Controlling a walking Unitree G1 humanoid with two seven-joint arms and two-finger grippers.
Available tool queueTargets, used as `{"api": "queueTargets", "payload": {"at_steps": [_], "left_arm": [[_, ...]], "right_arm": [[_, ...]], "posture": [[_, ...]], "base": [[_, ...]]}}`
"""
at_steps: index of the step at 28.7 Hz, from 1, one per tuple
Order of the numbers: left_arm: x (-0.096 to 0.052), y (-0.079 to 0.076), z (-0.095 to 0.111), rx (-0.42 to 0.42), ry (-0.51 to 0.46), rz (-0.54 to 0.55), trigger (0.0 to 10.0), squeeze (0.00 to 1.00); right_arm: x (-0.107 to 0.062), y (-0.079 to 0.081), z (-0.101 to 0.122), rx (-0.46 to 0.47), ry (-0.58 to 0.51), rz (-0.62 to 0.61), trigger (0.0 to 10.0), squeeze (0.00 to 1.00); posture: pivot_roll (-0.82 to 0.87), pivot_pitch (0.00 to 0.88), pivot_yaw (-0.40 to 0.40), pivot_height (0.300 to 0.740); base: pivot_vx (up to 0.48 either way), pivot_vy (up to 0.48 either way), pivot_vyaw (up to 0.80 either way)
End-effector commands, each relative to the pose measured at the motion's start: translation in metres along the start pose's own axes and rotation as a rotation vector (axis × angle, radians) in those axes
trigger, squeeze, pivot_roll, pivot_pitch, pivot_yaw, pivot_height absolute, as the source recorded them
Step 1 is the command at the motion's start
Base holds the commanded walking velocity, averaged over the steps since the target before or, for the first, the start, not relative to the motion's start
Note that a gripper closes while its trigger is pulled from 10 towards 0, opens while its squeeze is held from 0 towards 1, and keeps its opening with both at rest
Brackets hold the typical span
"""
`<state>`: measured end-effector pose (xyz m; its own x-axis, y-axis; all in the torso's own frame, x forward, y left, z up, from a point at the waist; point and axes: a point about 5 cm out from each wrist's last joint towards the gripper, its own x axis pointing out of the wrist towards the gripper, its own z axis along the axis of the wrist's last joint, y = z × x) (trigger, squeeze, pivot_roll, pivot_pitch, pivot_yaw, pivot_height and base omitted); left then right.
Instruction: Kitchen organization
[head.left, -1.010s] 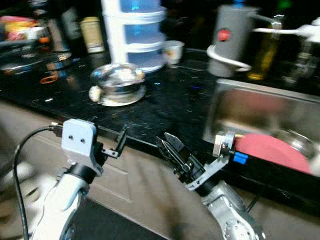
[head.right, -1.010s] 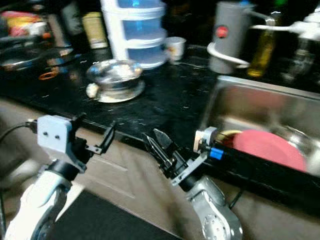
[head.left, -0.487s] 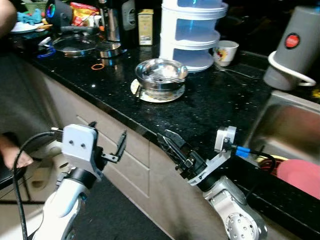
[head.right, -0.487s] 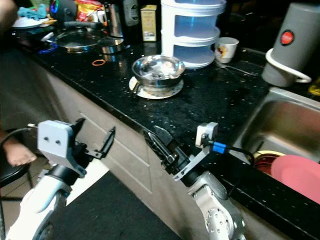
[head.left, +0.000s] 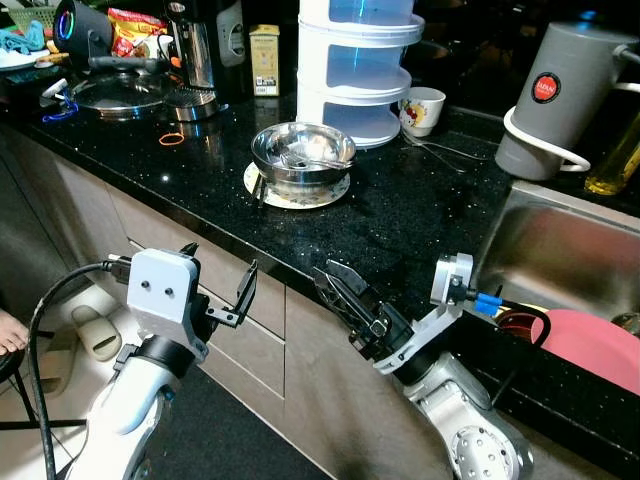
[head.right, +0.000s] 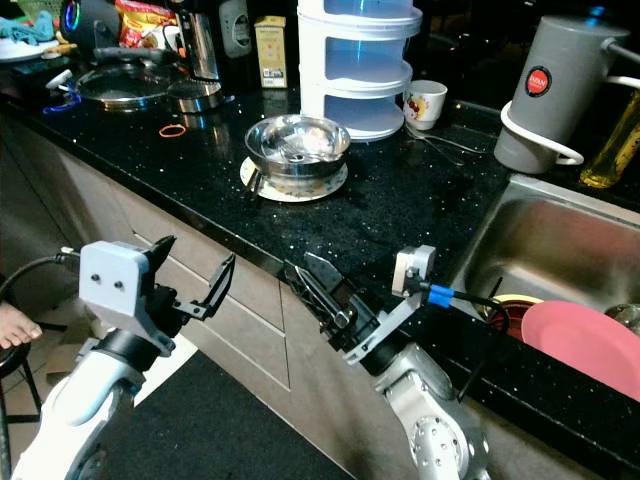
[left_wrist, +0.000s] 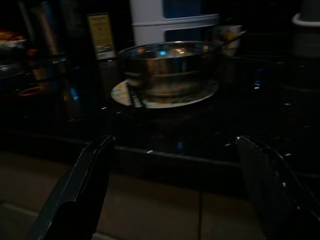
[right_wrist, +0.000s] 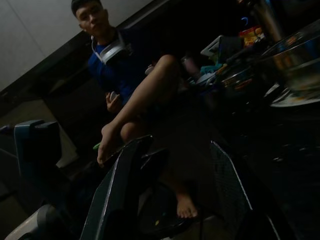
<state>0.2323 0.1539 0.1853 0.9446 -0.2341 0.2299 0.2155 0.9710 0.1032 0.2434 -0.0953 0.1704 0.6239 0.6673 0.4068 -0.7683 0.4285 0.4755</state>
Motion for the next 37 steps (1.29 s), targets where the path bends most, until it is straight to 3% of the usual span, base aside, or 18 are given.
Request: {"api": "queueTargets", "payload": {"at_steps": [1,8,18,28,32,37], "left_arm": [[0.001,-0.002,0.005,0.0,-0.013,-0.023,10.0,0.0],[0.002,-0.005,0.013,0.022,-0.041,-0.06,10.0,0.0],[0.017,0.003,0.04,0.037,-0.136,-0.059,10.0,0.0],[0.022,0.004,0.045,0.053,-0.141,-0.065,10.0,0.0],[0.026,0.0,0.049,0.055,-0.145,-0.141,10.0,0.0],[0.03,-0.007,0.058,0.061,-0.167,-0.211,10.0,0.0]], "right_arm": [[0.001,0.001,0.009,-0.011,-0.026,0.016,10.0,0.0],[0.013,0.002,0.038,-0.025,-0.11,0.05,10.0,0.0],[0.025,0.013,0.077,-0.011,-0.232,0.137,10.0,0.0],[0.027,0.01,0.079,-0.04,-0.195,0.106,10.0,0.0],[0.029,0.005,0.08,-0.056,-0.168,0.058,10.0,0.0],[0.028,0.001,0.083,-0.077,-0.148,0.038,10.0,0.0]], "posture": [[0.03,0.021,-0.061,0.74],[0.03,0.014,-0.064,0.74],[0.03,0.0,-0.061,0.74],[0.03,0.0,-0.062,0.74],[0.03,0.0,-0.062,0.74],[0.03,0.004,-0.056,0.74]], "base": [[0.277,0.0,0.0],[0.235,0.0,0.0],[0.356,0.0,0.0],[0.279,0.0,0.0],[0.0,0.0,0.0],[0.0,0.0,-0.8]]}}
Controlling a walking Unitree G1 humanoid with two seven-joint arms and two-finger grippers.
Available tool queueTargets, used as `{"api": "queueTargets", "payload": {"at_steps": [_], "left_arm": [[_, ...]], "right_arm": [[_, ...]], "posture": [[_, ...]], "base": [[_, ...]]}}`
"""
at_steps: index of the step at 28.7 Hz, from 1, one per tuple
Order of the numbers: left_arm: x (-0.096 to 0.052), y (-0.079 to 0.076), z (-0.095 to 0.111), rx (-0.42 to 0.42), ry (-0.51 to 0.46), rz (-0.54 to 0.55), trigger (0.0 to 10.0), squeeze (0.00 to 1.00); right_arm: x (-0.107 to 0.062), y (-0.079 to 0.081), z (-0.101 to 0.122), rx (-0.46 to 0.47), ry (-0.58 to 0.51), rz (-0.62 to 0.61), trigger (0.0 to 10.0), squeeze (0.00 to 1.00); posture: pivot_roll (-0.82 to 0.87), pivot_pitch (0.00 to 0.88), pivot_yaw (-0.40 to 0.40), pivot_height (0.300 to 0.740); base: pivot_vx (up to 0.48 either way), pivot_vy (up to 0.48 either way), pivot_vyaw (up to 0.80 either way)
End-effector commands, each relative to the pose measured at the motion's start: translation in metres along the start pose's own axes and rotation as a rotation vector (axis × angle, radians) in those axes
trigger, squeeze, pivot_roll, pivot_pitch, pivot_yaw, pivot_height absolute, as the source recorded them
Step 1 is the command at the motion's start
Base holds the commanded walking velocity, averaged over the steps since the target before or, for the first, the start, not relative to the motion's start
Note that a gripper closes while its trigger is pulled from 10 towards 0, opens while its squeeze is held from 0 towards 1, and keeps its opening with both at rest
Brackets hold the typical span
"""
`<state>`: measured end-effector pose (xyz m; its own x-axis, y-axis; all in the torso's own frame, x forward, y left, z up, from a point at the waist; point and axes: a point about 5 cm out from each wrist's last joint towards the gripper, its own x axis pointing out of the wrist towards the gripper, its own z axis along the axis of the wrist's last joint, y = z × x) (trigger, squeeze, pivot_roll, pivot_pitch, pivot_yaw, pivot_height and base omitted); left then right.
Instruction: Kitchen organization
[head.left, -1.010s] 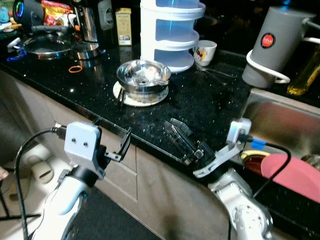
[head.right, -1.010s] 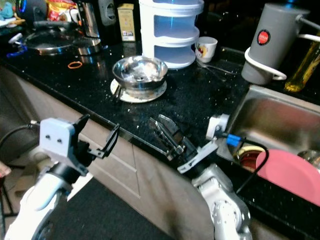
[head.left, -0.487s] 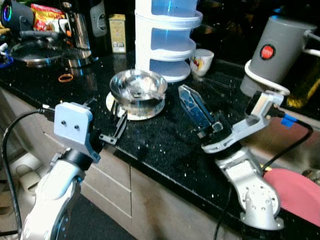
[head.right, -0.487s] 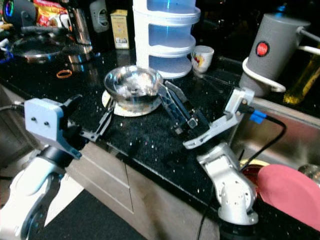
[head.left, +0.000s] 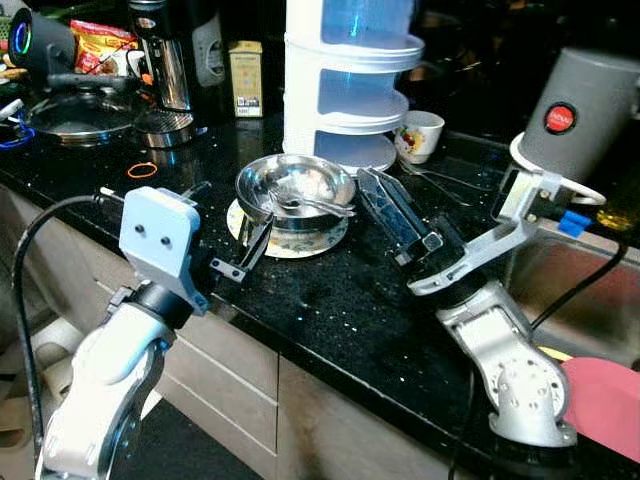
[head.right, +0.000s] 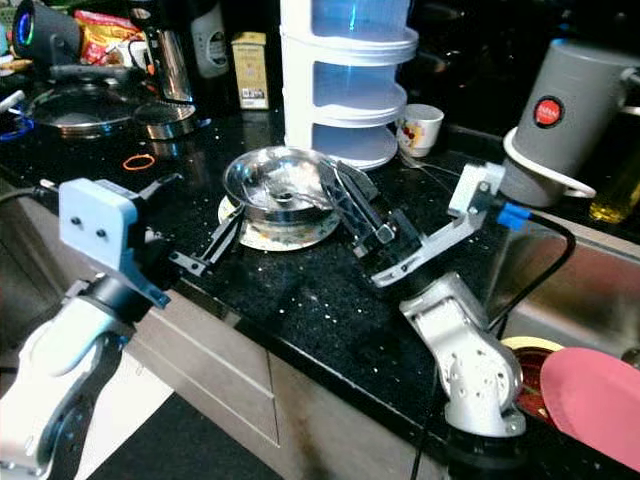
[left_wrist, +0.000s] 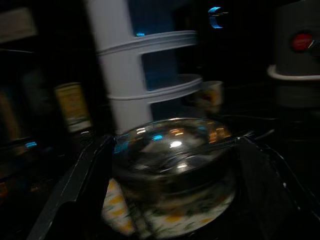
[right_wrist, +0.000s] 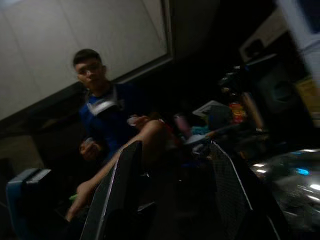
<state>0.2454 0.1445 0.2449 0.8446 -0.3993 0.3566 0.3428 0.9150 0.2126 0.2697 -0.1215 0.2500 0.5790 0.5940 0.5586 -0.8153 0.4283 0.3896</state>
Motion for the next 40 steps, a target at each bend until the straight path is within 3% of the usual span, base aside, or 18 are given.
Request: {"api": "queueTargets", "payload": {"at_steps": [1,9,26,35,40], "left_arm": [[0.005,-0.006,0.004,-0.007,-0.01,-0.049,10.0,0.0],[0.008,-0.003,0.005,-0.008,-0.015,-0.066,10.0,0.0],[0.008,0.015,0.001,0.034,0.012,-0.018,10.0,0.0],[0.008,0.016,0.001,0.053,0.02,-0.007,10.0,0.0],[0.007,0.02,0.001,0.181,0.085,0.046,10.0,0.0]], "right_arm": [[-0.005,-0.005,0.001,-0.021,0.019,-0.033,10.0,0.0],[-0.006,-0.004,0.003,-0.036,0.025,-0.034,10.0,0.0],[-0.007,-0.002,-0.003,-0.056,0.077,-0.031,10.0,0.0],[-0.007,-0.003,-0.003,-0.059,0.082,-0.035,10.0,0.0],[-0.009,-0.008,-0.003,-0.069,0.093,-0.059,10.0,0.0]], "posture": [[0.03,0.006,-0.054,0.74],[0.02,0.011,-0.047,0.74],[0.02,0.02,-0.045,0.74],[0.02,0.022,-0.05,0.74],[0.02,0.026,-0.047,0.74]], "base": [[0.0,0.0,-0.79],[0.0,0.0,-0.1],[0.0,0.0,-0.77],[0.0,0.0,0.0],[0.0,0.0,0.0]]}}
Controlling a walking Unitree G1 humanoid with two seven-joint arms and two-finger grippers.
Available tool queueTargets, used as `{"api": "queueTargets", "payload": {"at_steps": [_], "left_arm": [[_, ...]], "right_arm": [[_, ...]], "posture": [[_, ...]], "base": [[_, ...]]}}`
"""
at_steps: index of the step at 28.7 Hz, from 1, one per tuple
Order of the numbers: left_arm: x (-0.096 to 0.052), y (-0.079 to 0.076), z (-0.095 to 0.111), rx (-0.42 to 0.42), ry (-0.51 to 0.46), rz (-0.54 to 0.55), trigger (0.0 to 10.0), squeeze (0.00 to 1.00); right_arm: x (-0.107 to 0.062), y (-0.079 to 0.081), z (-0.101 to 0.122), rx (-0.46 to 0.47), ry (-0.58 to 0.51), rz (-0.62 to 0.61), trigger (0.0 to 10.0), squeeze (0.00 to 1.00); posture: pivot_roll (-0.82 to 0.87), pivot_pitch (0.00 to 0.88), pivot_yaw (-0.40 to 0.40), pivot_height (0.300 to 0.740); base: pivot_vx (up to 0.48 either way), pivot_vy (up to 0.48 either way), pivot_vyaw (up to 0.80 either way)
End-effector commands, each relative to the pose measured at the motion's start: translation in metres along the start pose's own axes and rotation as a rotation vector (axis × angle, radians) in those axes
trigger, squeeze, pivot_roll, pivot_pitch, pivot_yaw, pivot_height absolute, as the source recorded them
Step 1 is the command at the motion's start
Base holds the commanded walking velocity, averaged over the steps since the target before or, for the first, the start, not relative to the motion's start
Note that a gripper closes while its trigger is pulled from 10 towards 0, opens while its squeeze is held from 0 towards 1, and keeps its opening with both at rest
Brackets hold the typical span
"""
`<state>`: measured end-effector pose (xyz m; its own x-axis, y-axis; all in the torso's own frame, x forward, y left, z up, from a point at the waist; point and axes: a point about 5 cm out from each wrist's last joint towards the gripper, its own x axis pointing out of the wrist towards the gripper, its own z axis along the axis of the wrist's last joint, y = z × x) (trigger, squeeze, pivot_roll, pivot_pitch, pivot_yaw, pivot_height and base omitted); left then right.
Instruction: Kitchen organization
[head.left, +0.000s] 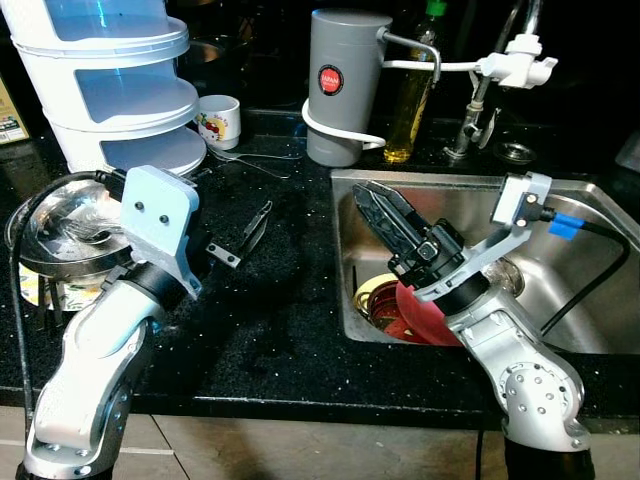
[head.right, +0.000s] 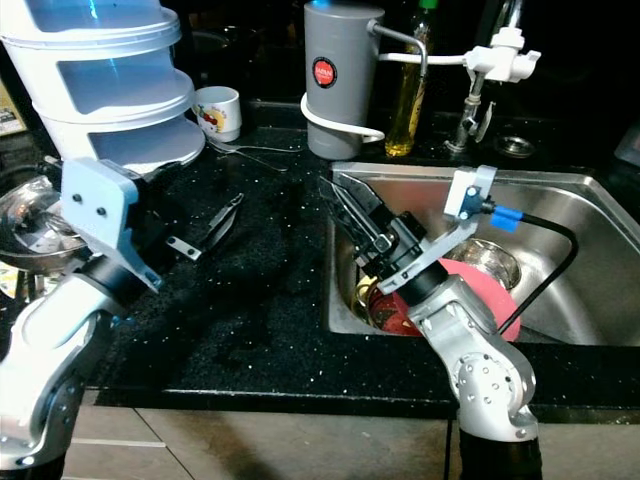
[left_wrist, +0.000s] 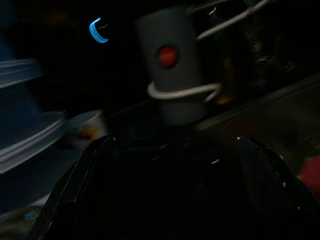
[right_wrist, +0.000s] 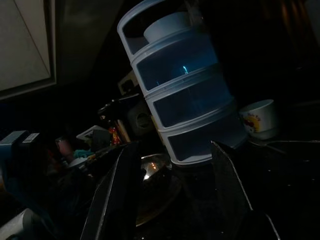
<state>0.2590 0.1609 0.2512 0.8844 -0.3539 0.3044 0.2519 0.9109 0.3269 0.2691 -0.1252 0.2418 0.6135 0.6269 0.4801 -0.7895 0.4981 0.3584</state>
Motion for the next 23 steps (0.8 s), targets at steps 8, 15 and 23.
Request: {"api": "queueTargets", "payload": {"at_steps": [8,15,23], "left_arm": [[-0.01,-0.013,-0.003,0.105,0.107,0.061,10.0,0.0],[-0.012,-0.01,-0.004,0.164,0.136,0.084,10.0,0.0],[-0.017,-0.009,-0.004,0.193,0.18,0.123,10.0,0.0]], "right_arm": [[-0.002,-0.007,-0.003,-0.002,0.031,-0.029,10.0,0.0],[-0.005,-0.002,-0.009,-0.013,0.073,0.022,10.0,0.0],[-0.015,0.019,-0.023,-0.013,0.18,0.218,10.0,0.0]], "posture": [[0.03,0.03,-0.049,0.74],[0.03,0.028,-0.047,0.74],[0.04,0.019,-0.043,0.74]], "base": [[0.0,0.0,0.0],[0.0,0.0,0.0],[0.0,0.0,0.64]]}}
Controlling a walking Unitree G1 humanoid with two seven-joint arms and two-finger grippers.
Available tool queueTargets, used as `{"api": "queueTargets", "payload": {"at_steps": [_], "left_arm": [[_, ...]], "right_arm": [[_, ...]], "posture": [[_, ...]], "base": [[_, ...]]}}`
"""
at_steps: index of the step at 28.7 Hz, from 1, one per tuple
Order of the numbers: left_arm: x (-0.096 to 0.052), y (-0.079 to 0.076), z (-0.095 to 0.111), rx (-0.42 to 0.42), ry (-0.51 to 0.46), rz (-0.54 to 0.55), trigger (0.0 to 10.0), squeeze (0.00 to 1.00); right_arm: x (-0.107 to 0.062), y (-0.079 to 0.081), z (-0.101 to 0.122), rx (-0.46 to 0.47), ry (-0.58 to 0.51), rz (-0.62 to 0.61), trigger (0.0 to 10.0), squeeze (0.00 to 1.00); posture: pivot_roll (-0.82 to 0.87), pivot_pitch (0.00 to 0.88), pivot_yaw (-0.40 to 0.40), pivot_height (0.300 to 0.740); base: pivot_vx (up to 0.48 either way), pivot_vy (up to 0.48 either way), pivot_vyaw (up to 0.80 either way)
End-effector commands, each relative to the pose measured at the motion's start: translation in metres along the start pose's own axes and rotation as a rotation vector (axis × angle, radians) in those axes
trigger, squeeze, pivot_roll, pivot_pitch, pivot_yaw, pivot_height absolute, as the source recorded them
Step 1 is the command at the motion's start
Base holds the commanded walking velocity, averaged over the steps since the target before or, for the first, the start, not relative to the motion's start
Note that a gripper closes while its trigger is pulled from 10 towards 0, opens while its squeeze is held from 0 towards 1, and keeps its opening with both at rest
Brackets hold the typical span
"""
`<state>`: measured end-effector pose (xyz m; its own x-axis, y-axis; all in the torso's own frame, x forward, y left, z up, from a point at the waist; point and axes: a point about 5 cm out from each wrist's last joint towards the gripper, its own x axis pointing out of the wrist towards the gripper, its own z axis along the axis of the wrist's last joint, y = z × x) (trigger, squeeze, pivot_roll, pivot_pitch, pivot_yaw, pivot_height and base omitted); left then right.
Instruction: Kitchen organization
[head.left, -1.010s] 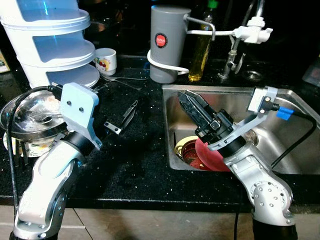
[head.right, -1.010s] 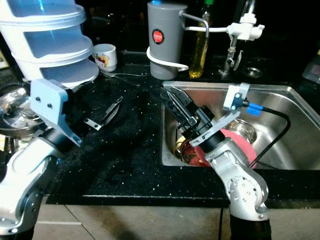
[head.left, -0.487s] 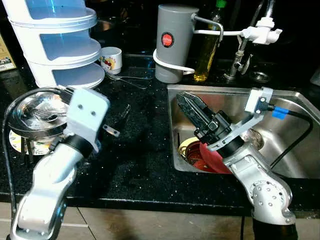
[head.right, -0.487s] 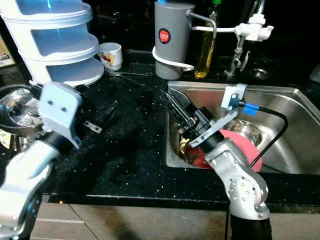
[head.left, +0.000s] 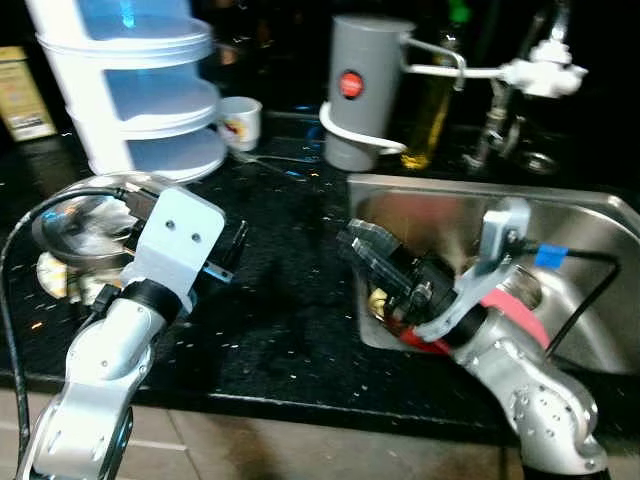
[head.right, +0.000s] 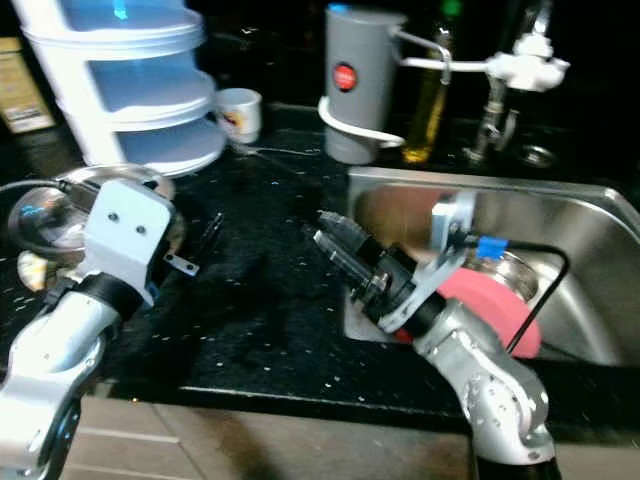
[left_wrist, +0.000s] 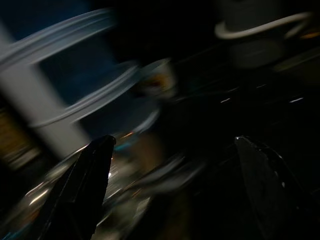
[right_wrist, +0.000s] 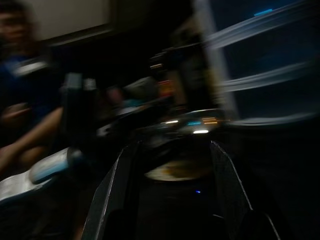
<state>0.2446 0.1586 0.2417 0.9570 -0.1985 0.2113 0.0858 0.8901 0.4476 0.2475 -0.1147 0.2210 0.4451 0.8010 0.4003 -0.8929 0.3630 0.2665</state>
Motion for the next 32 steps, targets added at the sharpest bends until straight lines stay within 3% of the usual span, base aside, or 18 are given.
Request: {"api": "queueTargets", "payload": {"at_steps": [1,5,18,32], "left_arm": [[-0.002,-0.001,-0.002,0.023,0.022,0.006,10.0,0.0],[-0.001,-0.003,-0.001,0.021,0.019,0.011,10.0,0.0],[0.004,-0.001,-0.001,0.031,0.018,0.008,10.0,0.0],[0.011,0.006,-0.017,0.021,0.074,0.036,10.0,0.0]], "right_arm": [[0.002,0.003,-0.001,-0.007,0.014,0.024,10.0,0.0],[0.005,0.004,-0.004,-0.01,0.019,0.022,10.0,0.0],[0.009,0.002,-0.01,-0.016,0.023,-0.04,10.0,0.0],[0.011,-0.001,-0.012,-0.033,0.029,-0.089,10.0,0.0]], "posture": [[0.04,0.019,-0.043,0.74],[0.04,0.014,-0.041,0.74],[0.03,0.025,-0.039,0.74],[0.02,0.042,-0.032,0.74]], "base": [[0.0,0.0,0.79],[0.0,0.0,0.7],[0.0,0.0,0.0],[0.0,0.0,0.0]]}}
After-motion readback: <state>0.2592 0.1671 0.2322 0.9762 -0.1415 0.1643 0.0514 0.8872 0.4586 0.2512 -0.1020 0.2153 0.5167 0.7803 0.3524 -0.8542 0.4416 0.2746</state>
